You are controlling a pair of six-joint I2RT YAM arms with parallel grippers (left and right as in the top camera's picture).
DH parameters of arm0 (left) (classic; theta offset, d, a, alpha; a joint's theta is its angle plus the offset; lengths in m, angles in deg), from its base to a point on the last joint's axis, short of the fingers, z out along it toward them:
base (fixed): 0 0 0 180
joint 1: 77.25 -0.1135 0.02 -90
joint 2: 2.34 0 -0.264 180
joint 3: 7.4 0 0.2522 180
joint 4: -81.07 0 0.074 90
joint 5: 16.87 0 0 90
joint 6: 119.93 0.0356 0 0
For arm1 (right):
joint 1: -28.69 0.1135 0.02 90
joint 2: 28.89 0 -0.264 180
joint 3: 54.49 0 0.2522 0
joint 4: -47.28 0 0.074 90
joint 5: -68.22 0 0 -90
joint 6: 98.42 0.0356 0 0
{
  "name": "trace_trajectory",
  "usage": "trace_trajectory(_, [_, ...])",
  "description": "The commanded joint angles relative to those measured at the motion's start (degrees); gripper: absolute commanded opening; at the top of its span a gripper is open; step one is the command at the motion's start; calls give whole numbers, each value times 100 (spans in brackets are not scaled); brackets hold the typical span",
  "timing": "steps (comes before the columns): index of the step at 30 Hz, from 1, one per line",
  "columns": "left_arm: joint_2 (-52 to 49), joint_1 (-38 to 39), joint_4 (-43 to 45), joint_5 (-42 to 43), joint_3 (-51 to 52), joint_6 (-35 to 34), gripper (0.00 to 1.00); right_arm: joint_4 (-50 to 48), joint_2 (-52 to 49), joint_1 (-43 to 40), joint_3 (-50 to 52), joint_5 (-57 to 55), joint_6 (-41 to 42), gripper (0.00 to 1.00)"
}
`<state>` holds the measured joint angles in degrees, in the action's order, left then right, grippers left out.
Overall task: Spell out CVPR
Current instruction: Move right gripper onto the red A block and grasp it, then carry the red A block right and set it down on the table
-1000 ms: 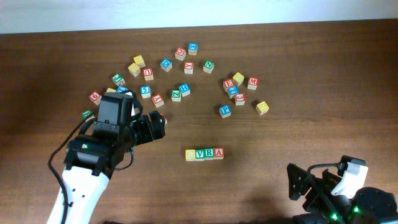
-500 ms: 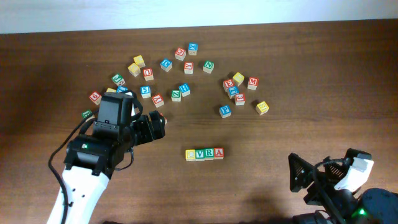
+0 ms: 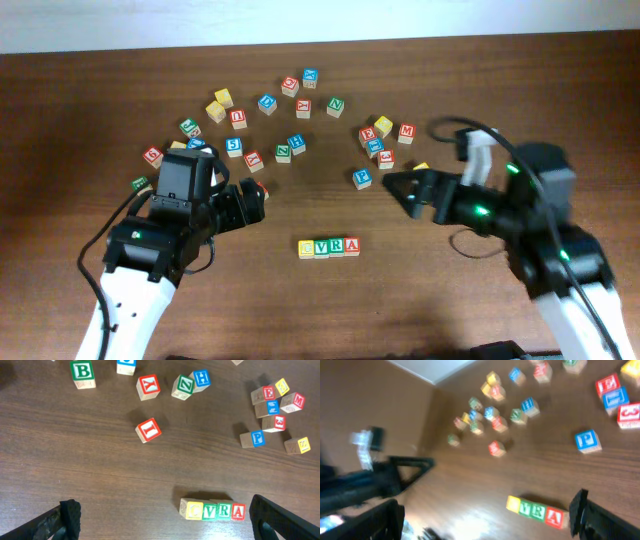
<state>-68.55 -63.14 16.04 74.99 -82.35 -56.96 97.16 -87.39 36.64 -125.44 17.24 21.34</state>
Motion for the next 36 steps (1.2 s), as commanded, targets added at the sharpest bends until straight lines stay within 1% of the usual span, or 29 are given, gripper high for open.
trace_trajectory(1, [17, -13, -2, -39, -13, 33, 99, 1794, -1519, 1005, -1152, -2267, -577, 98])
trace_trajectory(2, [17, -13, -2, -39, -13, 33, 99, 2253, -2155, 1287, -1534, -2465, -575, 98])
trace_trajectory(4, [17, -13, -2, -39, -13, 33, 99, 2371, -2826, 1355, -1740, -2122, -601, 98])
trace_trajectory(5, [17, -13, -2, -39, -13, 33, 99, 2470, -3056, 1342, -1738, -2127, -1034, 99])
trace_trajectory(6, [17, -13, -2, -39, -13, 33, 99, 2623, -3257, 1344, -1735, -2120, -1084, 86])
trace_trajectory(7, [17, -13, -2, -39, -13, 33, 99, 2824, -3536, 1349, -1722, -2109, -671, 72])
trace_trajectory(8, [17, -13, -2, -39, -13, 33, 99, 2892, -3700, 1349, -1690, -2116, -284, 64])
trace_trajectory(9, [17, -13, -2, -39, -13, 33, 99, 2927, -3897, 1349, -1639, -2203, 42, 61])
trace_trajectory(10, [17, -13, -2, -39, -13, 33, 99, 2903, -4065, 1349, -1561, -2295, 243, 61])
trace_trajectory(11, [17, -13, -2, -39, -13, 33, 99, 2791, -4232, 1353, -1453, -2299, 269, 60])
trace_trajectory(12, [17, -15, -2, -39, -13, 33, 99, 2717, -4385, 1456, -1340, -2302, 267, 55])
trace_trajectory(15, [17, -13, -2, -39, -13, 33, 99, 2367, -4509, 1926, -1244, -2323, 271, 54])
trace_trajectory(16, [17, -13, -2, -39, -13, 33, 99, 2162, -4511, 2031, -1145, -2326, 385, 54])
trace_trajectory(17, [17, -13, -2, -39, -13, 33, 99, 2033, -4511, 2052, -1051, -2323, 492, 54])
trace_trajectory(23, [17, -13, -2, -39, -13, 33, 99, 1491, -4518, 2055, -514, -2323, 509, 52])
trace_trajectory(24, [17, -13, -2, -39, -13, 33, 99, 1460, -4518, 2055, -487, -2398, 511, 50])
trace_trajectory(26, [17, -13, -2, -39, -13, 33, 99, 1537, -4518, 2009, -485, -2946, 533, 50])
trace_trajectory(27, [17, -13, -2, -39, -13, 33, 99, 1644, -4516, 1834, -485, -3305, 535, 50])
trace_trajectory(29, [17, -13, -2, -39, -13, 33, 99, 1969, -4516, 977, -608, -4015, 520, 50])
trace_trajectory(31, [17, -13, -2, -39, -13, 33, 99, 2306, -4516, 177, -1019, -4159, 44, 52])
trace_trajectory(32, [17, -13, -2, -39, -13, 33, 99, 2765, -4516, -269, -1517, -4068, -330, 62])
trace_trajectory(33, [17, -13, -2, -39, -13, 33, 99, 3416, -4516, -498, -2061, -4037, -409, 65])
trace_trajectory(34, [17, -13, -2, -39, -13, 33, 99, 3773, -4516, -529, -2326, -3884, -492, 67])
trace_trajectory(35, [17, -13, -2, -39, -13, 33, 99, 4085, -4516, -444, -2516, -3565, -802, 72])
trace_trajectory(36, [17, -13, -2, -39, -13, 33, 99, 4192, -4516, -254, -2500, -3357, -885, 72])
